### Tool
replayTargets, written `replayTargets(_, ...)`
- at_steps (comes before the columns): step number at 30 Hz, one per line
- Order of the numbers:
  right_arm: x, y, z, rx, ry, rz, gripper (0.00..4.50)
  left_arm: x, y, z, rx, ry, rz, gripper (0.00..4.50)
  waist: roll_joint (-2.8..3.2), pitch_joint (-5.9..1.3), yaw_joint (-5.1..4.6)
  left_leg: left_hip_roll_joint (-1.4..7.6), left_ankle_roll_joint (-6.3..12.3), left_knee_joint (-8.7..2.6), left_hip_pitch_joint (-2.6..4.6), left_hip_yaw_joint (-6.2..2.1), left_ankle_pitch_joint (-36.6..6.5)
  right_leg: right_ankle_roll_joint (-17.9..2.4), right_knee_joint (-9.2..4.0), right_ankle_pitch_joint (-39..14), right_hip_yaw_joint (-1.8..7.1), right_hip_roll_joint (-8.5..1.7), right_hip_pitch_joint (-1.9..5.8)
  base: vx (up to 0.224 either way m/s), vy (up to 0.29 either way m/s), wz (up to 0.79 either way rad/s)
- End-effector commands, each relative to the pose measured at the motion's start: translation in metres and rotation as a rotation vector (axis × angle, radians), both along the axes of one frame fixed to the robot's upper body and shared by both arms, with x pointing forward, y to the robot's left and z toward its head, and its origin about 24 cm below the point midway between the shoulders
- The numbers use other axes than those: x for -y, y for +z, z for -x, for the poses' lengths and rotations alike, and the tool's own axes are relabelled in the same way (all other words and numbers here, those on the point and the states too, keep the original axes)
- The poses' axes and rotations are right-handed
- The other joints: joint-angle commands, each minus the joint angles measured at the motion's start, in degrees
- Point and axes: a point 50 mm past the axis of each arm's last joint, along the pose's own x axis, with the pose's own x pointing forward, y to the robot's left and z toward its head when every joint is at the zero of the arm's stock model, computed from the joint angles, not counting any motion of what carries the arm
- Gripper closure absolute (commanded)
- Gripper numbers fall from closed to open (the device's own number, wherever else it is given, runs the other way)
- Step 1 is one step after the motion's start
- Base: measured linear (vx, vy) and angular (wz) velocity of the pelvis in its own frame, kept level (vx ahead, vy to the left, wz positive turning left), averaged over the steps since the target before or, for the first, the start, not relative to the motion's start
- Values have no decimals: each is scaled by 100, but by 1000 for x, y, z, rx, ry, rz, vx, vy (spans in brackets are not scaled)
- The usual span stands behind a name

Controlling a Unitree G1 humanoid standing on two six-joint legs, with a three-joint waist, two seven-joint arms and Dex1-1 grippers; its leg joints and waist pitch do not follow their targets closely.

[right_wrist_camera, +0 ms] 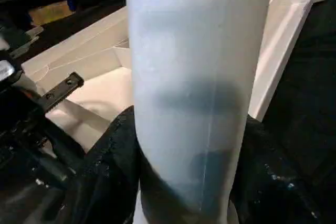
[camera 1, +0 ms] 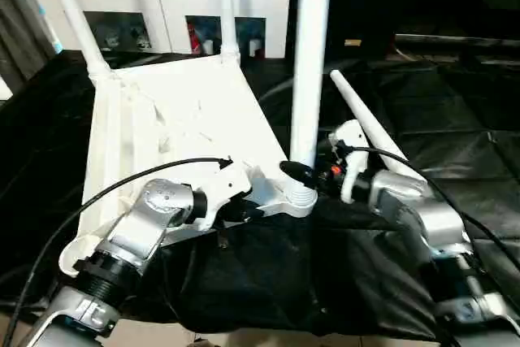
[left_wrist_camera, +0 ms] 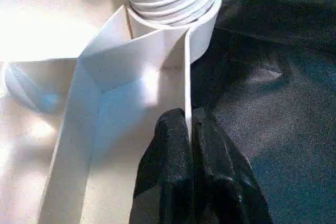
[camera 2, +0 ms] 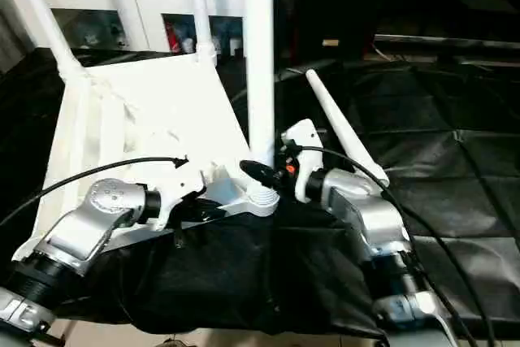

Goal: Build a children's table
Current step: Insert table leg to table base

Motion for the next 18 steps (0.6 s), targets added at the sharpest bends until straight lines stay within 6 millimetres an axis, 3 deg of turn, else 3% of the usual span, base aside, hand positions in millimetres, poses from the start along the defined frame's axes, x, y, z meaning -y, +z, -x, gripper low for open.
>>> replayTargets(1, 6, -8, -2, -34, -39, 10, 261, 0, -5, 5, -29, -46, -14, 450, 7, -357, 30, 330, -95, -462, 132, -211, -1641, -1226, -516, -1658, 268, -429, 198, 0, 0, 0)
replayTargets(5, 7, -10, 0, -48, -32, -12, 261, -2, -5, 6, -32, -47, -10, 450, -18, -375, 31, 332, -68, -459, 124, -204, -1547, -1258, -496, -1496, 265, -423, 213, 0, 0, 0)
replayTargets(14, 15, -22, 6, -99, -70, -93, 261, -5, -4, 4, -21, -25, -9, 450, 5, -380, 57, 338, -60, -463, 130, -200, -1543, -1261, -508, -1548, 268, -435, 207, 0, 0, 0)
replayTargets(15, 16, -24, 7, -103, -78, -99, 261, -5, -4, 3, -19, -22, -8, 450, 35, -376, 61, 340, -80, -470, 133, -207, -1579, -1263, -506, -1546, 265, -433, 201, 0, 0, 0)
replayTargets(18, 19, -28, 9, -106, -98, -106, 261, -5, -2, 2, -10, -19, -1, 450, 24, -378, 55, 338, -101, -476, 129, -206, -1620, -1265, -509, -1512, 263, -429, 207, 0, 0, 0)
